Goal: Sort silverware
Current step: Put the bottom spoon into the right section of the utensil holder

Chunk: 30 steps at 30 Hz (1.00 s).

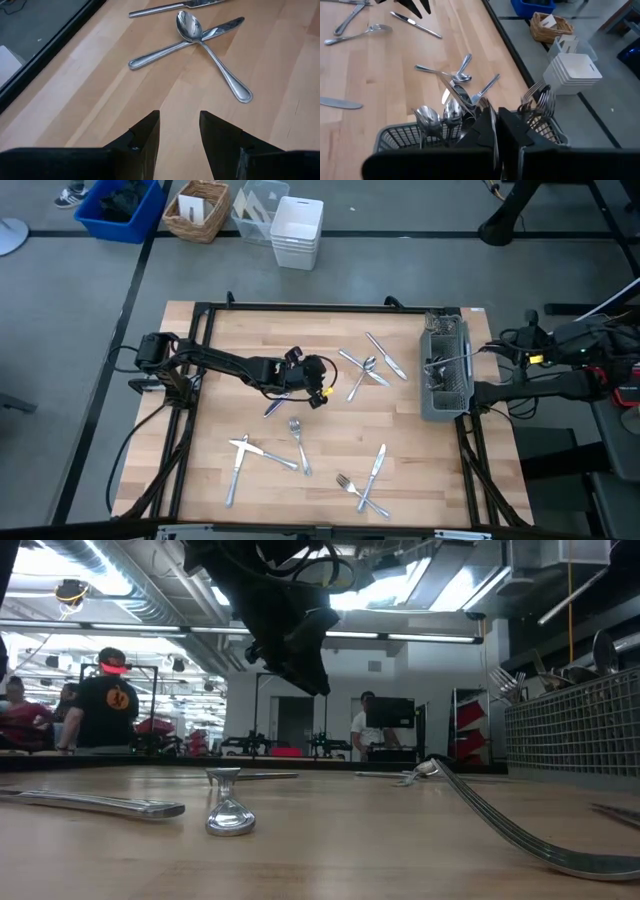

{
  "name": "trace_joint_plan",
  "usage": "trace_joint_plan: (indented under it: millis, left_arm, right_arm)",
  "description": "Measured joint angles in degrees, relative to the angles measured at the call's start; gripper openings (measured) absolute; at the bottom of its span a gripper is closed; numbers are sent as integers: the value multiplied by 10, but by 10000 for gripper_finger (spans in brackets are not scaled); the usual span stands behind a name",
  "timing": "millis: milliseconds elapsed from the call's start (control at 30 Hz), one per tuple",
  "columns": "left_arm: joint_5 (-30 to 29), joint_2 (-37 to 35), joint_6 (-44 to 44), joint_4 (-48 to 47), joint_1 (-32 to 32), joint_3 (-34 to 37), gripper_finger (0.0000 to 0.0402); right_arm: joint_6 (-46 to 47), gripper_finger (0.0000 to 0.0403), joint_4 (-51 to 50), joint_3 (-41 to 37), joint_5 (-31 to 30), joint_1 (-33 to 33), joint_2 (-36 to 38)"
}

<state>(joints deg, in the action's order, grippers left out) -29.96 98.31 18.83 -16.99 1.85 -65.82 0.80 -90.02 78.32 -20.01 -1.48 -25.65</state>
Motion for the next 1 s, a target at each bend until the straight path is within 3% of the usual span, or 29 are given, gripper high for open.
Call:
trace_joint_plan:
  millis: [233, 467, 867, 1000]
  left_arm:
    - [0, 0, 31, 7, 0, 0, 131]
    - [0, 0, 38, 44, -1, 0, 131]
    - [0, 0, 38, 46, -1, 0, 131]
    - [0, 20, 22, 147, -1, 0, 131]
  right_arm:
    - [-34, 12, 0, -18, 0, 0, -32]
    - [-99, 15, 0, -46, 0, 0, -116]
    - [-133, 14, 1, 34, -10, 0, -207]
    - [-133, 14, 0, 58, -10, 0, -206]
